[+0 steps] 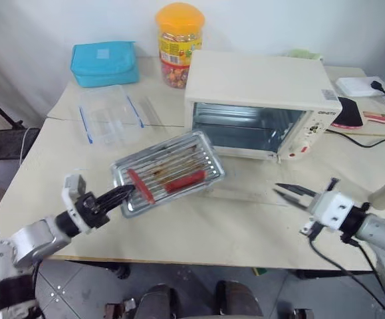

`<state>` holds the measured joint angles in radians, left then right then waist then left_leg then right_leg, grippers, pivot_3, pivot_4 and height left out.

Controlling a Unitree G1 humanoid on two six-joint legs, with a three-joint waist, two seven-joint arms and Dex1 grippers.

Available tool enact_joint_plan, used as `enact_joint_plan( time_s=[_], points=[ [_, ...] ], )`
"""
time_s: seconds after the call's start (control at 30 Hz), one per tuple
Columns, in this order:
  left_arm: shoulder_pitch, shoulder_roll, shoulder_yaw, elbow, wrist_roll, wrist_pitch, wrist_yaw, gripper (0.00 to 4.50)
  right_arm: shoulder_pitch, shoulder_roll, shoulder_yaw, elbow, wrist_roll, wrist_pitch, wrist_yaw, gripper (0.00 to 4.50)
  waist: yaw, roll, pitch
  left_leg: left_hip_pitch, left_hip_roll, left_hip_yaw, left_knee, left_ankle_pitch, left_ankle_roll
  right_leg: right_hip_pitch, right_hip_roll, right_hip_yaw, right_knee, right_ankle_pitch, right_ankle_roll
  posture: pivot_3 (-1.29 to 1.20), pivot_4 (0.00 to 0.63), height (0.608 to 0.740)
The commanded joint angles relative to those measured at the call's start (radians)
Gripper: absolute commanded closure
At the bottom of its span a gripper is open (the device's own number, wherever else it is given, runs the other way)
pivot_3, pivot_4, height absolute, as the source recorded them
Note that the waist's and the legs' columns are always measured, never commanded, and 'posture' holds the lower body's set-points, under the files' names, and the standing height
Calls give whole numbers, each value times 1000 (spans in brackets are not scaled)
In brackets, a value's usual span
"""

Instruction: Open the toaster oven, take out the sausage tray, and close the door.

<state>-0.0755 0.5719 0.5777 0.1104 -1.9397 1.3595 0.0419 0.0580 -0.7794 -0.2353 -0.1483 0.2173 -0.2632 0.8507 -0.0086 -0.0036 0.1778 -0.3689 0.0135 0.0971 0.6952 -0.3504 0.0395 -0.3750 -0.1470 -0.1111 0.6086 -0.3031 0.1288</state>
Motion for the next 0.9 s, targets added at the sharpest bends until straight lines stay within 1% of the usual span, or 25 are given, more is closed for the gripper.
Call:
enact_joint_plan(
  time_s=[0.03,0.1,0.23,0.3,0.37,0.47,0.57,0.67,0.73,0.9],
  points=[
    [89,-13,101,-89,-33,-57,-57,4500,-40,-17,-36,140,82,-3,77,4483,1,0,0,0,1,0,0,0,0,0,0,0,0,-1,-1,0,150,740],
    [163,-37,140,-129,-33,-87,-62,4500,-74,-27,-28,219,94,5,119,4483,2,1,0,0,2,0,0,0,-1,0,0,0,0,-1,-2,0,150,740],
    [264,-100,192,-207,-33,-148,-67,4500,-141,-45,-9,345,88,18,183,4483,4,1,0,0,1,0,0,0,-1,0,-2,1,0,-1,-2,0,150,740],
    [291,-148,216,-247,-33,-186,-64,4500,-166,-53,14,393,79,42,219,4483,6,2,0,0,1,-1,0,-1,-1,0,-3,1,-2,-1,-2,0,150,740],
    [304,-220,237,-296,-33,-244,-36,4500,-188,-52,50,440,65,59,259,4483,7,2,0,0,1,-1,0,-1,-1,0,-4,2,-5,-1,-3,0,150,740],
    [316,-309,243,-361,-33,-315,11,4500,-219,-43,88,474,79,100,316,4483,6,2,0,-1,2,-1,0,-1,-2,0,-5,3,-7,-1,-3,0,150,740],
    [336,-357,221,-409,-33,-356,43,4500,-246,-23,104,461,135,169,371,4483,5,2,0,-1,2,-1,0,-2,-2,0,-4,3,-7,-1,-3,0,150,740],
    [334,-382,211,-434,-33,-389,65,4500,-260,-21,107,437,168,234,406,4483,5,2,0,-1,3,0,0,-2,-2,0,-4,3,-8,-1,-3,0,150,740],
    [341,-389,206,-441,-33,-398,69,4500,-270,-14,96,410,198,285,403,4483,6,2,0,-1,3,-1,0,-2,-2,0,-4,3,-8,-1,-3,0,150,740],
    [371,-401,184,-453,-33,-408,73,4500,-301,30,17,326,298,361,341,4483,6,2,0,-1,3,-1,0,-3,-3,0,-4,3,-9,-1,-3,0,150,740]
  ],
)
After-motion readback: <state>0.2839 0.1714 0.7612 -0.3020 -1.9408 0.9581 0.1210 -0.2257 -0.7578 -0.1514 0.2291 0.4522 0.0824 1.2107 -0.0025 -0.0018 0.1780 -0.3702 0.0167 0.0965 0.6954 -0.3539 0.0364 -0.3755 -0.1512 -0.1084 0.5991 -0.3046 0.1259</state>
